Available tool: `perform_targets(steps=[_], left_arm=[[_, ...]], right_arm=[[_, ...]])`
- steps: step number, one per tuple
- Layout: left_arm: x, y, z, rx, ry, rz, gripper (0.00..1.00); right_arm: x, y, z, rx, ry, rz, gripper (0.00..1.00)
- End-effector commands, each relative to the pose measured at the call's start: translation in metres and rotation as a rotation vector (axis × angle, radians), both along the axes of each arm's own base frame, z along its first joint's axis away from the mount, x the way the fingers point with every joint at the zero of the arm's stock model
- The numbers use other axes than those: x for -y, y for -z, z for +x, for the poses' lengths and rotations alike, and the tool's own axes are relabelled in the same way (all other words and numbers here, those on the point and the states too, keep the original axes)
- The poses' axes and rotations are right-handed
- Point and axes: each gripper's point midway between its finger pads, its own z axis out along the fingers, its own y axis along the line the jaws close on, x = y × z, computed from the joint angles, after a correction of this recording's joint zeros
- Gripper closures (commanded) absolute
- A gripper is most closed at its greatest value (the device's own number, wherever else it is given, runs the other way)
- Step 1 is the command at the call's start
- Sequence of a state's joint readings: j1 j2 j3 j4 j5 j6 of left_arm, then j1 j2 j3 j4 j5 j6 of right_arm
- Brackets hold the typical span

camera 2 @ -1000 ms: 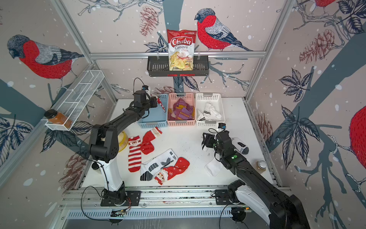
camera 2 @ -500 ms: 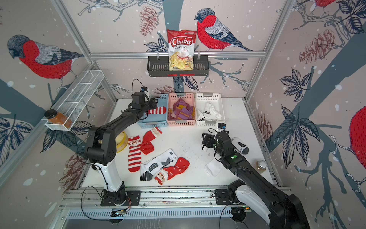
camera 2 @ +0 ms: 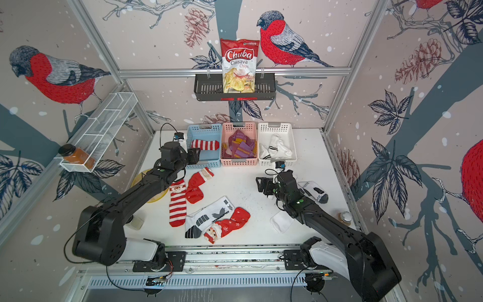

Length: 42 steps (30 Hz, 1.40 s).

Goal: Sort the socks into the basket by color
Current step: Place the sock in the bin, then pick up the sock at the center of the board.

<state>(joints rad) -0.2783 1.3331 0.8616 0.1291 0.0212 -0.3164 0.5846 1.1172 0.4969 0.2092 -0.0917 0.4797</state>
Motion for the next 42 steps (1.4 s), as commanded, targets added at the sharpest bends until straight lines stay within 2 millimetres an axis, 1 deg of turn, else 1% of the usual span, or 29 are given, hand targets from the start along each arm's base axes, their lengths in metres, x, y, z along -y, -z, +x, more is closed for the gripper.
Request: perform_targets(steps=[1, 3, 4, 7, 11, 14, 15, 16, 17, 20, 24, 29, 32, 35, 42], left_arm=[[-0.005, -0.003, -0.025, 0.023, -0.041, -0.001, 0.50], [-0.010, 0.003, -0.046, 0.009, -0.058, -0.015, 0.50], [-0.011, 0.003, -0.055, 0.013, -0.061, -0.029, 0.49], [-0.020, 0.016, -0.079, -0.007, -0.106, -0.049, 0.47], [-0.039, 0.052, -0.102, -0.090, -0.206, -0.067, 0.43], [-0.046, 0.079, -0.117, -0.149, -0.255, -0.113, 0.42], [-0.047, 0.087, -0.120, -0.169, -0.266, -0.125, 0.34], [-0.048, 0.093, -0.124, -0.189, -0.273, -0.129, 0.24], [-0.049, 0.101, -0.129, -0.216, -0.285, -0.123, 0.18], [-0.055, 0.120, -0.142, -0.291, -0.322, -0.107, 0.20], [-0.064, 0.136, -0.158, -0.324, -0.369, -0.125, 0.21], [-0.076, 0.156, -0.177, -0.401, -0.425, -0.100, 0.24], [-0.083, 0.166, -0.187, -0.448, -0.450, -0.063, 0.26], [-0.087, 0.169, -0.193, -0.469, -0.462, -0.041, 0.26], [-0.086, 0.181, -0.196, -0.515, -0.458, -0.014, 0.30]], right_arm=[[-0.033, -0.017, -0.002, 0.080, -0.127, 0.018, 0.17], [-0.052, -0.016, -0.006, 0.079, -0.185, 0.014, 0.17], [-0.059, -0.015, -0.008, 0.079, -0.209, 0.016, 0.17], [-0.080, -0.006, -0.011, 0.061, -0.264, 0.015, 0.18], [-0.102, -0.001, -0.014, 0.049, -0.325, 0.033, 0.18], [-0.115, 0.002, -0.018, 0.044, -0.364, 0.033, 0.18], [-0.118, 0.003, -0.018, 0.040, -0.372, 0.029, 0.18], [-0.121, 0.005, -0.019, 0.036, -0.381, 0.027, 0.18], [-0.124, 0.006, -0.020, 0.032, -0.389, 0.028, 0.18], [-0.128, 0.010, -0.021, 0.022, -0.400, 0.031, 0.18], [-0.130, 0.014, -0.020, 0.014, -0.404, 0.034, 0.18], [-0.134, 0.017, -0.020, 0.001, -0.417, 0.038, 0.19], [-0.137, 0.018, -0.019, -0.002, -0.422, 0.036, 0.19], [-0.137, 0.019, -0.019, -0.005, -0.422, 0.036, 0.19], [-0.134, 0.018, -0.017, -0.004, -0.412, 0.031, 0.19]])
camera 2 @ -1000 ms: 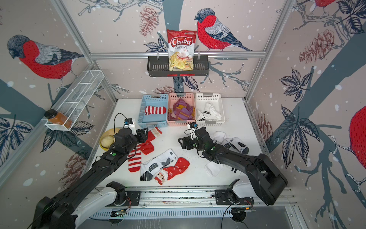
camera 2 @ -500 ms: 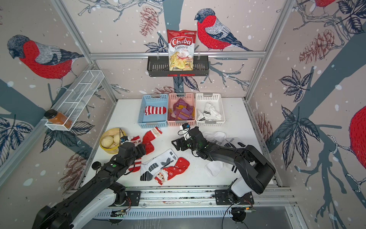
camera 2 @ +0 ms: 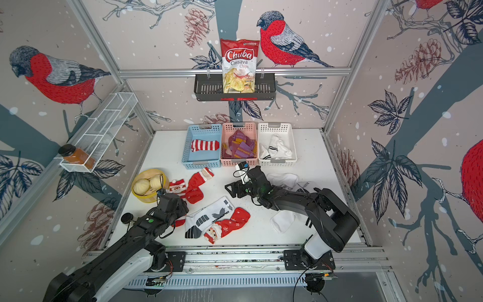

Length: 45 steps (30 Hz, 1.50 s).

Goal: Sort the socks into the basket by color
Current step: Pick up the sock at the center of the board.

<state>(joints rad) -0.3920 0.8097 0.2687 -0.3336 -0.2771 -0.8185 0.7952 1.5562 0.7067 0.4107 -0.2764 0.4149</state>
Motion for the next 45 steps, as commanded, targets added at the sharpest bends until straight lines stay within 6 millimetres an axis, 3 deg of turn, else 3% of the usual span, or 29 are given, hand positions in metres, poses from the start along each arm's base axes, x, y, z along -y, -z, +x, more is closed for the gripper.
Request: perform_targets(steps=[1, 6, 11, 21, 33, 37, 45], left_arm=[[-0.004, 0.006, -0.005, -0.039, -0.013, 0.027, 0.30], [-0.003, 0.009, -0.005, -0.059, -0.011, 0.041, 0.34], [0.000, 0.014, -0.005, -0.087, 0.010, 0.051, 0.45], [0.003, 0.016, -0.005, -0.097, 0.029, 0.049, 0.57], [0.007, 0.016, -0.003, -0.092, 0.053, 0.042, 0.87], [0.007, 0.010, -0.002, -0.066, 0.054, 0.035, 0.99], [0.003, -0.024, 0.011, 0.035, 0.038, 0.052, 1.00]], right_arm=[[-0.001, -0.009, 0.002, 0.027, -0.005, 0.019, 0.19], [0.003, -0.011, 0.002, 0.031, 0.003, 0.025, 0.19], [0.009, -0.010, 0.003, 0.029, 0.013, 0.026, 0.19], [0.021, -0.014, 0.005, 0.035, 0.036, 0.032, 0.19], [0.031, -0.018, 0.003, 0.042, 0.056, 0.036, 0.19], [0.032, -0.019, 0.003, 0.047, 0.060, 0.043, 0.19], [0.033, -0.015, 0.002, 0.037, 0.066, 0.043, 0.20]])
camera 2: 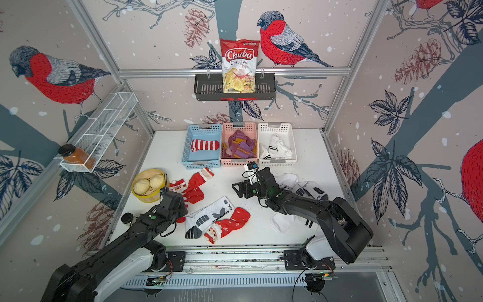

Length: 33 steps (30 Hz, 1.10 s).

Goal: Sort the socks into the basket by color
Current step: Pick up the sock at the center of the board, then place the sock in the bin.

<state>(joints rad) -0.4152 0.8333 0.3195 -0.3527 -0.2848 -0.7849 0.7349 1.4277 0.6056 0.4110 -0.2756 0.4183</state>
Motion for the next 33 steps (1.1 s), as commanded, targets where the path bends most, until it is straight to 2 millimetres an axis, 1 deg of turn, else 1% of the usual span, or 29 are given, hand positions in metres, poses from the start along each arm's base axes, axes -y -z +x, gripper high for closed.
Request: perform_targets(steps=[1, 4, 9, 12, 19, 22, 26, 30, 33], left_arm=[[-0.004, -0.017, 0.006, 0.035, -0.006, 0.031, 1.00], [-0.003, -0.027, 0.010, 0.050, -0.002, 0.036, 1.00], [-0.002, -0.038, 0.014, 0.077, 0.000, 0.029, 1.00], [-0.001, -0.051, 0.017, 0.114, 0.001, 0.016, 1.00], [0.009, -0.088, 0.029, 0.193, 0.036, -0.024, 1.00], [0.016, -0.096, 0.033, 0.208, 0.062, -0.044, 1.00], [0.019, -0.112, 0.043, 0.252, 0.072, -0.040, 1.00], [0.026, -0.140, 0.058, 0.320, 0.097, -0.034, 1.00], [0.031, -0.166, 0.072, 0.379, 0.118, -0.023, 1.00]], right_arm=[[-0.001, -0.006, 0.002, 0.018, 0.006, 0.022, 0.20], [0.000, -0.007, 0.003, 0.022, 0.014, 0.023, 0.20], [0.003, -0.010, 0.003, 0.030, 0.030, 0.024, 0.20], [0.004, -0.011, 0.004, 0.033, 0.040, 0.025, 0.20], [0.006, -0.013, 0.004, 0.036, 0.053, 0.033, 0.20], [0.007, -0.013, 0.005, 0.037, 0.061, 0.034, 0.20], [0.009, -0.011, 0.005, 0.032, 0.071, 0.031, 0.20], [0.013, -0.012, 0.004, 0.035, 0.084, 0.032, 0.20], [0.016, -0.013, 0.003, 0.040, 0.093, 0.030, 0.20]])
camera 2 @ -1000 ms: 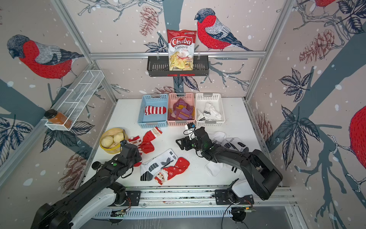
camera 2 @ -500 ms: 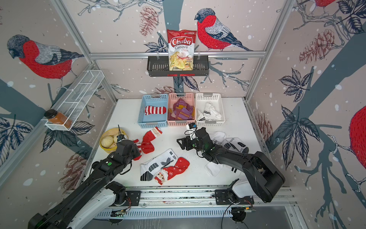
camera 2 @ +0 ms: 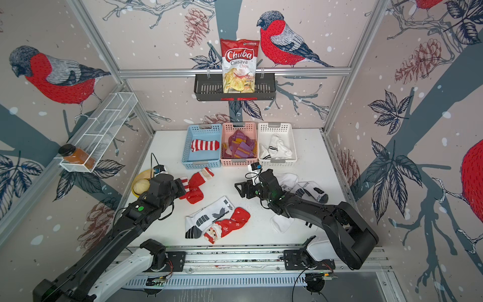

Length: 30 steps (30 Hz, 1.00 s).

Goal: Sort the socks into the basket by color
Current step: Place the sock in the bin.

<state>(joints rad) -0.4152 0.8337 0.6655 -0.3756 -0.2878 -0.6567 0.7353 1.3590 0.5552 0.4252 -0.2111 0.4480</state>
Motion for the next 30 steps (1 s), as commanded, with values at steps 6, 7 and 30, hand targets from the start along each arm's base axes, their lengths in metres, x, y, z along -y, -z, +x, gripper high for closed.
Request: perform_targets(steps=[6, 7, 30], left_arm=[[0.025, -0.071, 0.044, 0.193, 0.081, 0.006, 1.00], [0.029, -0.080, 0.050, 0.218, 0.091, 0.001, 1.00], [0.076, -0.109, 0.270, 0.387, 0.298, 0.093, 1.00]], right_arm=[[0.008, -0.009, 0.002, 0.023, 0.043, 0.014, 0.20], [0.008, -0.009, 0.001, 0.023, 0.045, 0.013, 0.20], [0.046, -0.036, -0.020, 0.066, 0.144, 0.013, 0.19]])
